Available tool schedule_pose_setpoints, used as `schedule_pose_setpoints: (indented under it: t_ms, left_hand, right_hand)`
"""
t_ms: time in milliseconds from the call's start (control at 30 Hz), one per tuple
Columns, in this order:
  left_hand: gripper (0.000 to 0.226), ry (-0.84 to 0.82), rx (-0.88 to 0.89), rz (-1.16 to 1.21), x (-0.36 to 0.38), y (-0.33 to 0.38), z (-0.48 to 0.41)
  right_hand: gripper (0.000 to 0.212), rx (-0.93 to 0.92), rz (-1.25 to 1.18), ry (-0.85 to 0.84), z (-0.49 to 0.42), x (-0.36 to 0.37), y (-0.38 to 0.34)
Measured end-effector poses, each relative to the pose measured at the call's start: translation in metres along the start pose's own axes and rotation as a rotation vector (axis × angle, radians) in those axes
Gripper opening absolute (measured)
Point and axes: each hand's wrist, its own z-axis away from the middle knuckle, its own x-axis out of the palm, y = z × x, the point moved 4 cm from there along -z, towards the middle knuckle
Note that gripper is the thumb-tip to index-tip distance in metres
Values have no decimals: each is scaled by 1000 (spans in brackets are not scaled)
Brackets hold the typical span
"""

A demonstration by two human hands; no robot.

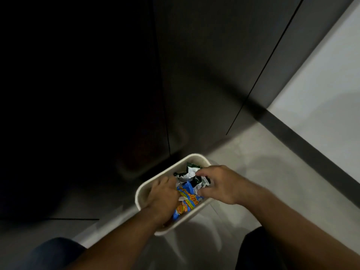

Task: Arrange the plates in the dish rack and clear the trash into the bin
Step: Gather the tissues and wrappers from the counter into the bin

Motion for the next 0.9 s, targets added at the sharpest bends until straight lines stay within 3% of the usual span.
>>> schedule_pose_setpoints:
  t_ms: [167,400,533,700,900]
  left_hand:
    - [25,-79,-122,68,9,2,-7]
    - [26,-198,-113,443,23,-14,0]
    - [21,-281,-89,429,0,-19,2]
    - [21,-143,-72,557,-63,-33,15]
    - [29,159,119,405,-215,-26,71]
  right_hand:
    - [28,9,-21,53,6,11,2]
    - [28,3,-7,99,0,5,-11]
    - [32,12,55,110,-1,-7,-24]
    - [31,16,86,151,8,-41,-53]
    - [34,37,73,220,60,-120,-109]
